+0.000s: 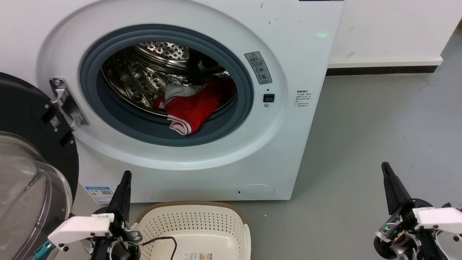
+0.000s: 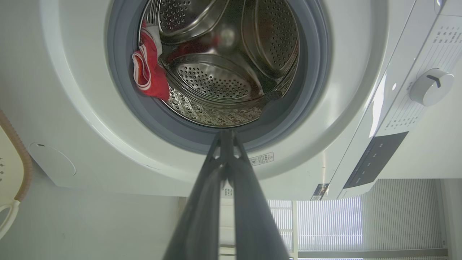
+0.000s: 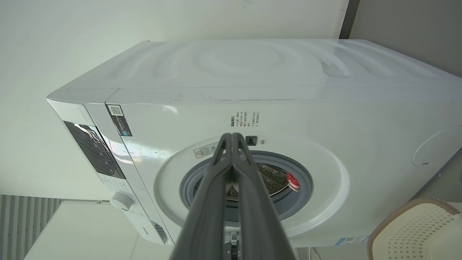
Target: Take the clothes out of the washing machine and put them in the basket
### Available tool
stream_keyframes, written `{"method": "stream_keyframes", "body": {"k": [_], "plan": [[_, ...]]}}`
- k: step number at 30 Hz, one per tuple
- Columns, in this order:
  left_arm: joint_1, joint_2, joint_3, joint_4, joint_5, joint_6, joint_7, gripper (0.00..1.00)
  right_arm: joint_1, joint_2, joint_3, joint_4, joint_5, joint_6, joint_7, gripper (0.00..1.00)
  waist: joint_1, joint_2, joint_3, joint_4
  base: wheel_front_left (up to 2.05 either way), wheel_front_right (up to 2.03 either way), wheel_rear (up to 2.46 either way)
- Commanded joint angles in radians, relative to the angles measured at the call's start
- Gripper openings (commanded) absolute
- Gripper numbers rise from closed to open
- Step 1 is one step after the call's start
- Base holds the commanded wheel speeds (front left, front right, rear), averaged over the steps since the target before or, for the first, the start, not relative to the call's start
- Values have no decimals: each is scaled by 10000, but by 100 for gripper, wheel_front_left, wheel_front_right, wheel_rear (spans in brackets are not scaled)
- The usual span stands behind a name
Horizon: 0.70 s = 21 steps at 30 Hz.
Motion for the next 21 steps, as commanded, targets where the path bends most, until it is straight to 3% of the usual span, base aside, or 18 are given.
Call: {"method": "stream_keyframes", "body": {"k": [1,21], "plan": [[-60,5,20,-11,3,-25,17,0,-129,25,2,11,-45,-3,6,0,0,0,0,0,0,0,0],[-60,5,20,-11,3,-25,17,0,-129,26,3,11,-45,-3,5,0,0,0,0,0,0,0,0]]}}
